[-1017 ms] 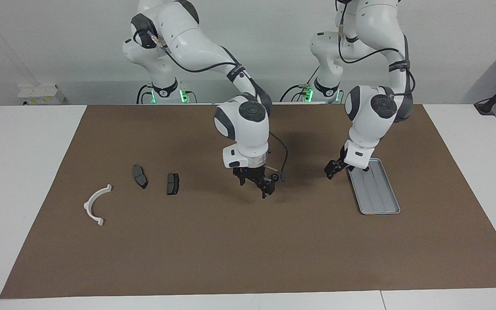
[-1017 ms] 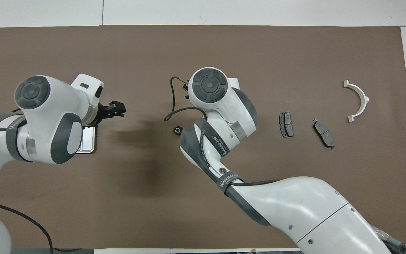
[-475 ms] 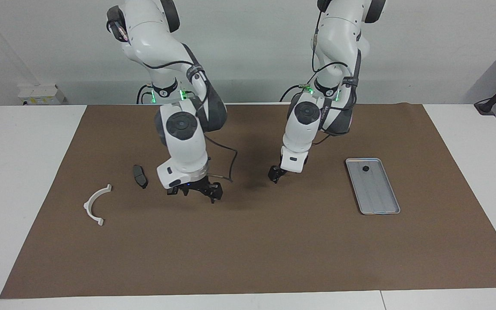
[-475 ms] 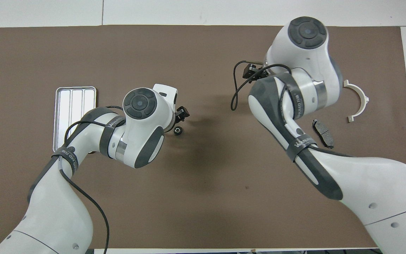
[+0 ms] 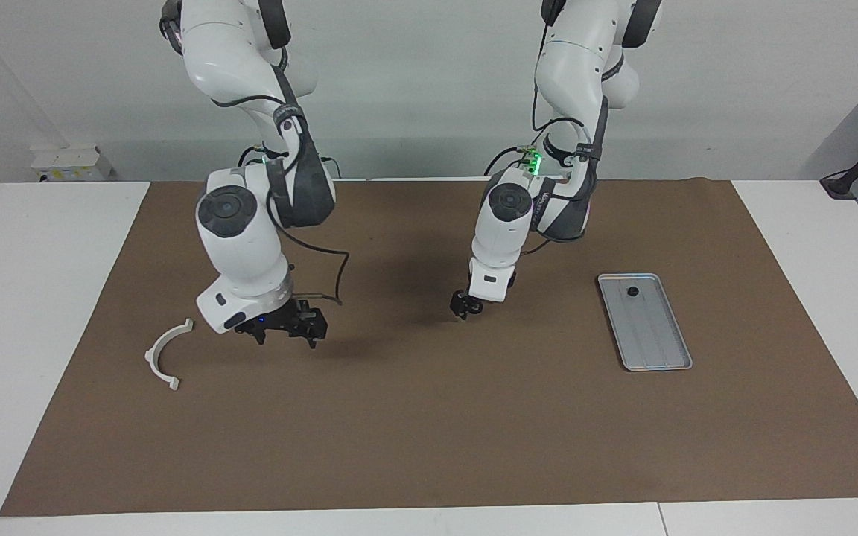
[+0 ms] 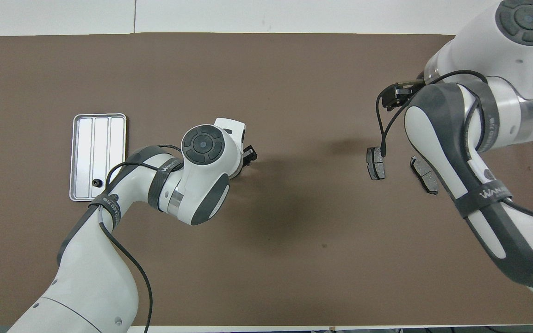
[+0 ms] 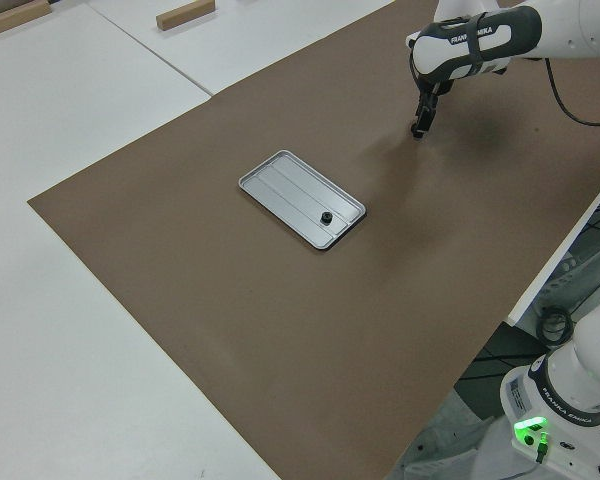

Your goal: Pick bearing gear from pile to tray

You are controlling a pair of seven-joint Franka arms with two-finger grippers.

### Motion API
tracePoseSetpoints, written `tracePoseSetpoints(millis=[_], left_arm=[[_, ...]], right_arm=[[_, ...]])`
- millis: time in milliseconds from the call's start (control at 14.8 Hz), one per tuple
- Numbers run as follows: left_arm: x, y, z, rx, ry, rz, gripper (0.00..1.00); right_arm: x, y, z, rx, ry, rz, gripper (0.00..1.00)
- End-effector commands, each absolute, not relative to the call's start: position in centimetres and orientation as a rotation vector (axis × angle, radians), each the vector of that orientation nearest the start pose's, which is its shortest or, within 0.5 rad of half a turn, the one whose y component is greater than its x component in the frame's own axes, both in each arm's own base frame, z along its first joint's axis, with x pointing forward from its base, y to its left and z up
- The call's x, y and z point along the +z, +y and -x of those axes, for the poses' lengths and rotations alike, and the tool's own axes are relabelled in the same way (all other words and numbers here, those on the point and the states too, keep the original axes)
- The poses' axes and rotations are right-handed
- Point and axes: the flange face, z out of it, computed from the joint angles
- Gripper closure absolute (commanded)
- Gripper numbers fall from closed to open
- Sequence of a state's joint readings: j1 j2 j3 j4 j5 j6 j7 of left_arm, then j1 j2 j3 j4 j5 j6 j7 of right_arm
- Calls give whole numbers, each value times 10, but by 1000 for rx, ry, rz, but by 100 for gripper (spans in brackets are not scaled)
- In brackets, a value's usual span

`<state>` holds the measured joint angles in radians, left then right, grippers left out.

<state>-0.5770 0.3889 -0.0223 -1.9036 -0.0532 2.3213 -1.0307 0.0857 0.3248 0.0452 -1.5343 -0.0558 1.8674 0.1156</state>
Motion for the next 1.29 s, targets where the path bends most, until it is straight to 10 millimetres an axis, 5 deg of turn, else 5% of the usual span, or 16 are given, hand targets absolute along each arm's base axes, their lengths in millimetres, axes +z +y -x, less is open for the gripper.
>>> tracePoseSetpoints(millis=[0,407,475,542,610,814,1017,1220], left_arm=[[295,-356,-519,12,-765,3100,35],[290,-355,-516,23,-763,3092,43],[290,-355,-516,25,-760,3091,57],[291,-355,-516,30,-759,3088,85],[293,-352,-518,40,-764,3080,100],[308,-342,-531,76,-763,3051,100],[337,-287,-553,73,-695,3057,100],[350,-177,-587,111,-545,3086,100]], right_arm=[[504,63,-623,6,-112,3169,0],[570,40,-558,64,-150,3175,0],[576,39,-551,81,-147,3176,0],[583,37,-547,69,-144,3176,0],[590,32,-543,60,-128,3177,0],[603,25,-545,10,-97,3148,0],[617,16,-542,-12,-64,3131,0],[624,10,-536,2,-45,3131,0]])
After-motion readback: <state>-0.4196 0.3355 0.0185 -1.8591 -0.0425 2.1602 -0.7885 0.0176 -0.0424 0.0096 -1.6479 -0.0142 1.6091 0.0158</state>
